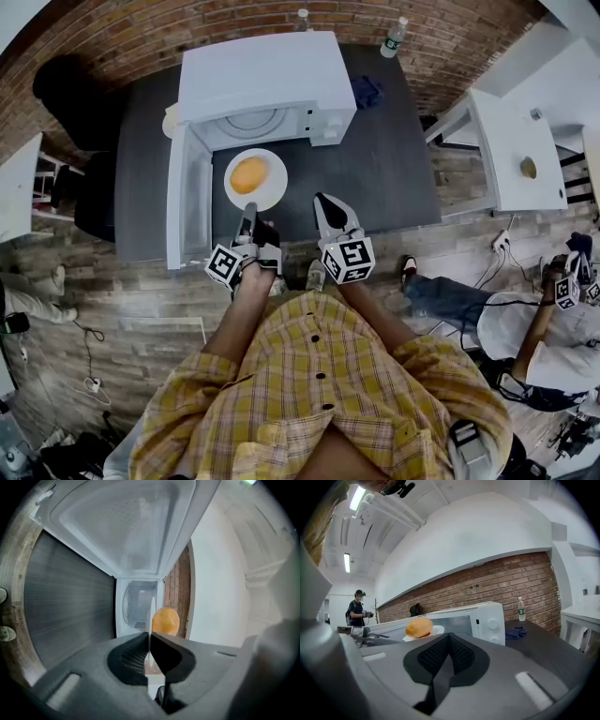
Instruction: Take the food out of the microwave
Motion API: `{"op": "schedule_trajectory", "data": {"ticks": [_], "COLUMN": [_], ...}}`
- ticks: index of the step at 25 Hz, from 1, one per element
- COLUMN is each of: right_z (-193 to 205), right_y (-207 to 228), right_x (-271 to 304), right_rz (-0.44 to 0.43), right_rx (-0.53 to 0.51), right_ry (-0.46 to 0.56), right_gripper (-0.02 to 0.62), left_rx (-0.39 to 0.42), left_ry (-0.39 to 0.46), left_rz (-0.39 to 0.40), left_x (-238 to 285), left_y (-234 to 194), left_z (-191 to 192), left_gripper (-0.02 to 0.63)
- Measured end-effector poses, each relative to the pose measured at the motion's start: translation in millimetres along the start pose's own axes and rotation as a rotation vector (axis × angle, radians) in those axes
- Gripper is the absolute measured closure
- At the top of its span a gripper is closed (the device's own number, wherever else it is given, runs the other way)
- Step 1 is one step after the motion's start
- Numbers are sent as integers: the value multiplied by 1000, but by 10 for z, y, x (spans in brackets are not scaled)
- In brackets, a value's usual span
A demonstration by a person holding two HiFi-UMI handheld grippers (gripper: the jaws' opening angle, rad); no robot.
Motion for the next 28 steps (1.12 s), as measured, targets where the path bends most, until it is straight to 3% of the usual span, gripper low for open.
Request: {"op": "schedule_trajectory", "data": {"ticks": [28], "right_z": [-33], "right_y": [-91], "right_x": [-37], "right_rz": [-24], "right_rx": [-21], "right_ry": [6], "right_gripper": [598], "left_rx": [7], "left_ry": [-28], "left_rz": [-19], "left_x": [-130], "left_y": [4], "left_z": [106], "left_gripper": [592]}}
Point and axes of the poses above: the fingertips, and each gripper's own axes: x forward along the fingers, y to its right, z out of its underside, the point moved 2 cm from there along -x, backward along the fingers, and after that the axes turned 9 degrees about z, right-handed, at the moved point
